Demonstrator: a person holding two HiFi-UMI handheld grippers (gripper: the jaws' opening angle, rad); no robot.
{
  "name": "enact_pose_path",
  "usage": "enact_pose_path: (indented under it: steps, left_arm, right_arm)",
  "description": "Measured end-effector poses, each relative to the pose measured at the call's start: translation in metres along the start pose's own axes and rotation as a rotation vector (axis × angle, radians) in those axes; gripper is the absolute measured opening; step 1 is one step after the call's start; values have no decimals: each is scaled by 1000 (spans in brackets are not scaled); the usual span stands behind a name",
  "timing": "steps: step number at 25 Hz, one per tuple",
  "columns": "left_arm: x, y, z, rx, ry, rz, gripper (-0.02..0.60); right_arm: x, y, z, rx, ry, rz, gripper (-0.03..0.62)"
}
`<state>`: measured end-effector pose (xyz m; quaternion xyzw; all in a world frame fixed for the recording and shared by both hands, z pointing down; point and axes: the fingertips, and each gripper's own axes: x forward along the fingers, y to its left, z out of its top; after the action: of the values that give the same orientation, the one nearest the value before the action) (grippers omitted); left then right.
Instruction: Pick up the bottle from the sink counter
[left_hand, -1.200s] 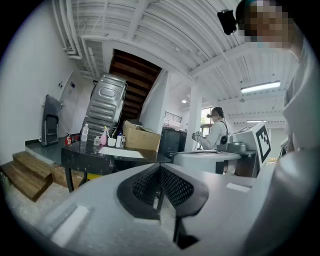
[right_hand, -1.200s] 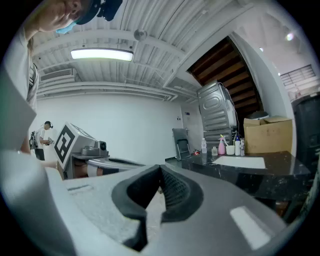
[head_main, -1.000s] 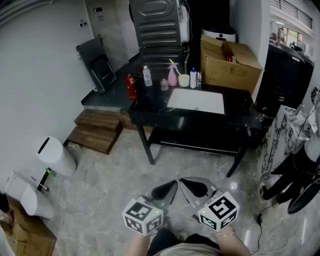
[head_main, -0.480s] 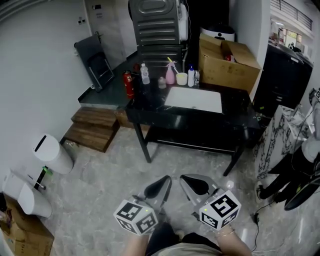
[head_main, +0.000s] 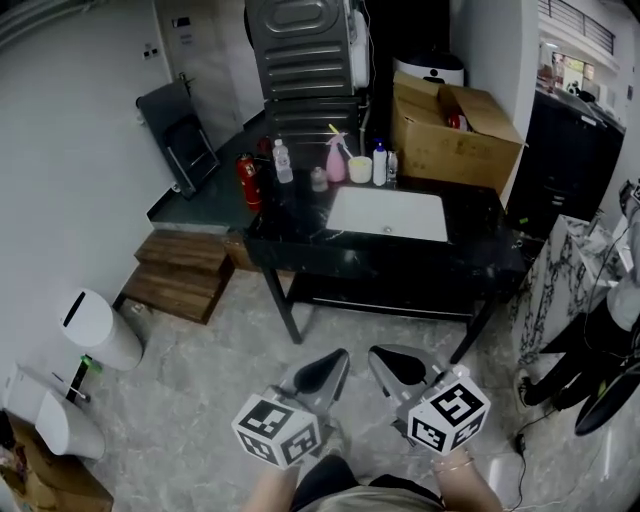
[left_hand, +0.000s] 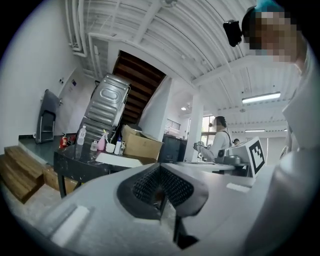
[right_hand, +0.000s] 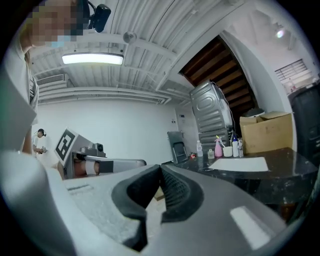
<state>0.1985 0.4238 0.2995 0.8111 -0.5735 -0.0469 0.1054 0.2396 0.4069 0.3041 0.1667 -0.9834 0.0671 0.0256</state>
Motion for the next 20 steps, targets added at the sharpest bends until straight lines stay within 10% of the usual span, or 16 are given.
enact_pose_path:
  steps: [12, 20]
  left_arm:
    - [85, 136, 47, 122, -12, -35, 5]
    - [112, 196, 50, 73, -6, -75, 5]
  right_arm:
    - [137, -76, 28, -44, -52, -64, 2]
    - [207, -101, 27, -66, 7, -69, 2]
